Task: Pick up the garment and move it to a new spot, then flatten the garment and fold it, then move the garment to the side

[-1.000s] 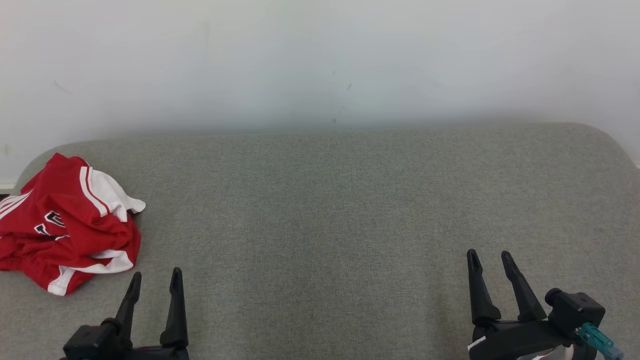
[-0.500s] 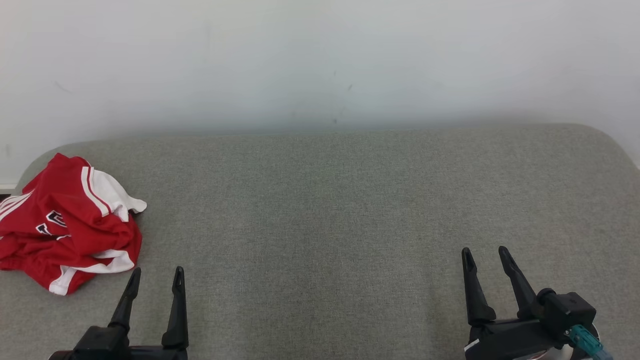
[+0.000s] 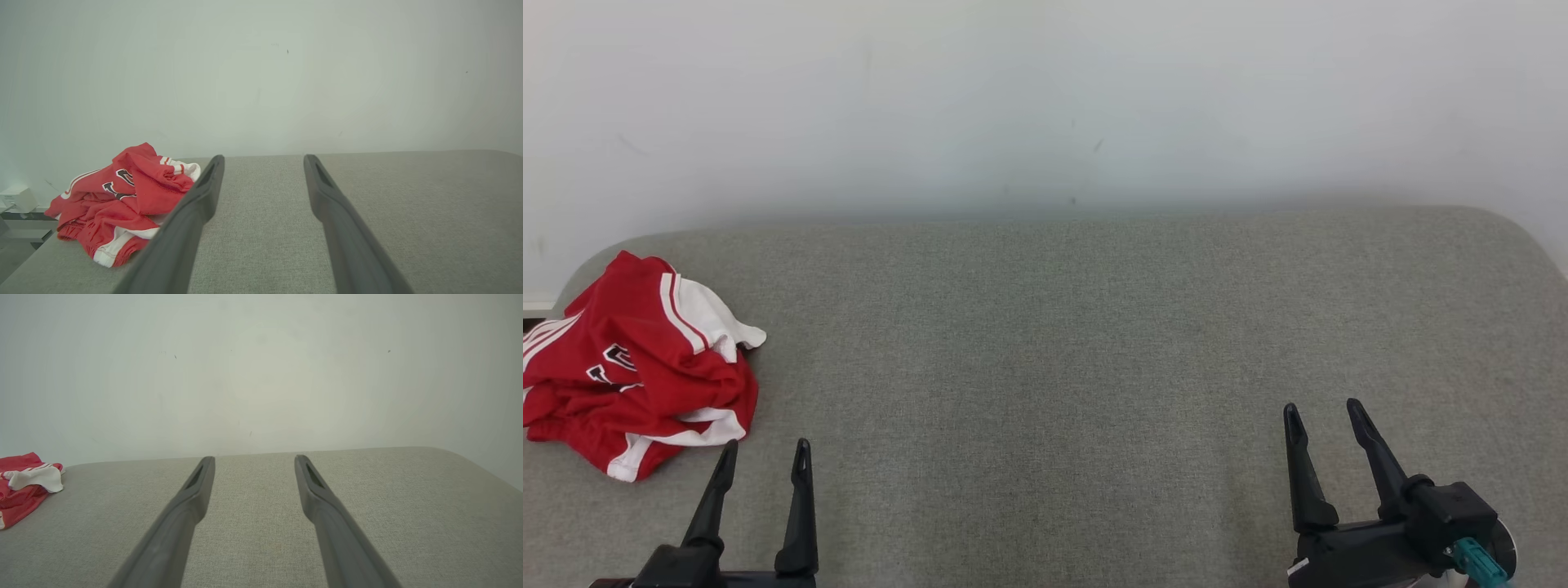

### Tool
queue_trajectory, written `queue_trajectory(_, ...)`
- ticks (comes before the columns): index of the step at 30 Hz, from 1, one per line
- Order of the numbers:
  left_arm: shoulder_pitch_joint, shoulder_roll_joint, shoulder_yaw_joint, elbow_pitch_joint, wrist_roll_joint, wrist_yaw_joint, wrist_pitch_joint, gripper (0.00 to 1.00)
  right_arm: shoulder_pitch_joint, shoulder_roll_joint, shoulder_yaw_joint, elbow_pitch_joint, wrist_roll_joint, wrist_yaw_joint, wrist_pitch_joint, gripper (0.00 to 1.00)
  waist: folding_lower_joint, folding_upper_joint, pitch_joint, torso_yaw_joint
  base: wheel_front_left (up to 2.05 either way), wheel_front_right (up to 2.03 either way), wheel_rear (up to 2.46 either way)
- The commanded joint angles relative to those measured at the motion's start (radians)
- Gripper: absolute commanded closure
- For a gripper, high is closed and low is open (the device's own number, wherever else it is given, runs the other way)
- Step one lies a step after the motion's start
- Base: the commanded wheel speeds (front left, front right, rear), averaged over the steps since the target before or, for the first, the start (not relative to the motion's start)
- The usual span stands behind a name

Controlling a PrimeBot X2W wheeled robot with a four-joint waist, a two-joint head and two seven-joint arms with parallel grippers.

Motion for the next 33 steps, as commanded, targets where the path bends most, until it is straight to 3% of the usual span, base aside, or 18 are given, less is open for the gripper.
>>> queue_trajectory(1, 0.006, -0.002, 0.009, -0.003, 0.015, -0.007, -0.010, 0.00, 0.010, -0.002, -0.004, -0.005, -0.028, 0.003, -0.011, 0.00, 0.0000, -0.0001, -0.001, 0.002, 0.00, 0.00, 0.00)
queue_trajectory(11, 0.024, -0.014, 0.033, -0.015, 0.028, -0.041, -0.029, 0.00, 0.021, -0.003, -0.006, -0.009, -0.087, 0.003, -0.028, 0.00, 0.0000, -0.0001, -0.005, 0.009, 0.00, 0.00, 0.00)
queue_trajectory(33, 0.007, -0.022, 0.043, 0.017, 0.015, -0.062, -0.027, 0.00, 0.025, -0.002, -0.013, -0.001, -0.052, 0.003, -0.026, 0.00, 0.0000, -0.0001, -0.005, 0.030, 0.00, 0.00, 0.00)
